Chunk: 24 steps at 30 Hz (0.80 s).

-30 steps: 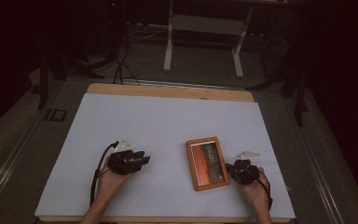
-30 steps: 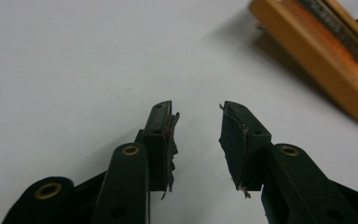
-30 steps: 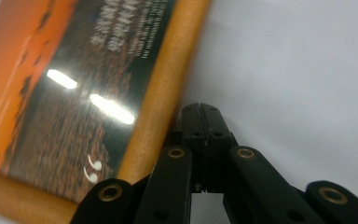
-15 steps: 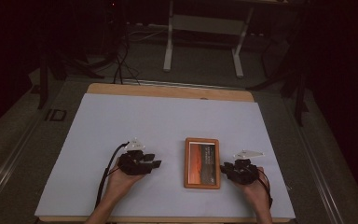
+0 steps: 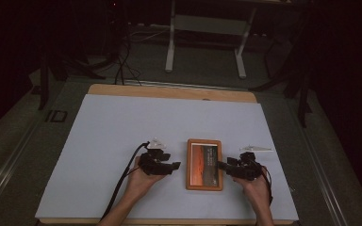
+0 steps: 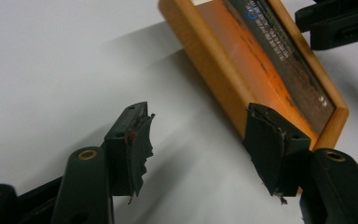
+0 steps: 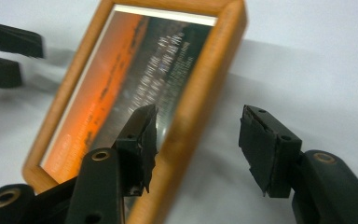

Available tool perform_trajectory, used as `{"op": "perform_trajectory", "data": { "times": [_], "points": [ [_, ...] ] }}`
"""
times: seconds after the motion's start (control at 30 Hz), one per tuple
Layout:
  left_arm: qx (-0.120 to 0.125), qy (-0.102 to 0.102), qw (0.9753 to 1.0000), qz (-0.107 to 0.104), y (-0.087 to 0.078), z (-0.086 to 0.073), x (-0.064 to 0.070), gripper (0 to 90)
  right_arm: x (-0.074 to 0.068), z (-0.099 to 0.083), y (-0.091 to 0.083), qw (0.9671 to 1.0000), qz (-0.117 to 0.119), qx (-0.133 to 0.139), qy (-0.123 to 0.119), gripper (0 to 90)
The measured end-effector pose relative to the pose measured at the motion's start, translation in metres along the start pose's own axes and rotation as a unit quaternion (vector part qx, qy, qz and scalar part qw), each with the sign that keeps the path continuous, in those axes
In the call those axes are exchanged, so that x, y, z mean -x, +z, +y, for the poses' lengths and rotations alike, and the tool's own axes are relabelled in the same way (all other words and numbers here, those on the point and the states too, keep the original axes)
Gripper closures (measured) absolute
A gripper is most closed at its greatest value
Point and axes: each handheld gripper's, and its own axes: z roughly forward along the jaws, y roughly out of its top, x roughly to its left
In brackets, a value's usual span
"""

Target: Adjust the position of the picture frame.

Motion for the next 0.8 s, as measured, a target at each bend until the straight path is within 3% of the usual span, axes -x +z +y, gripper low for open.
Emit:
{"op": "perform_trajectory", "data": {
  "times": [0.13, 0.4, 0.6, 0.7, 0.8],
  "points": [
    [-0.005, -0.005, 1.0, -0.007, 0.014, 0.005, 0.008, 37.0, -0.004, 0.003, 0.007, 0.9998, 0.013, -0.002, 0.015, 42.0],
    [-0.007, -0.021, 0.9996, -0.018, 0.035, 0.013, 0.017, 34.1, -0.005, 0.006, 0.015, 0.9992, 0.016, -0.005, 0.036, 38.5],
    [-0.016, -0.038, 0.9986, -0.032, 0.047, 0.014, 0.019, 34.0, -0.005, 0.005, 0.023, 0.9983, 0.028, -0.018, 0.048, 35.9],
    [-0.02, -0.05, 0.9973, -0.049, 0.051, 0.016, 0.019, 33.4, -0.005, 0.005, 0.027, 0.9976, 0.032, -0.026, 0.056, 35.7],
    [-0.031, -0.049, 0.997, -0.051, 0.055, 0.018, 0.02, 33.1, -0.004, 0.005, 0.031, 0.9964, 0.041, -0.032, 0.066, 34.6]
  ]
}}
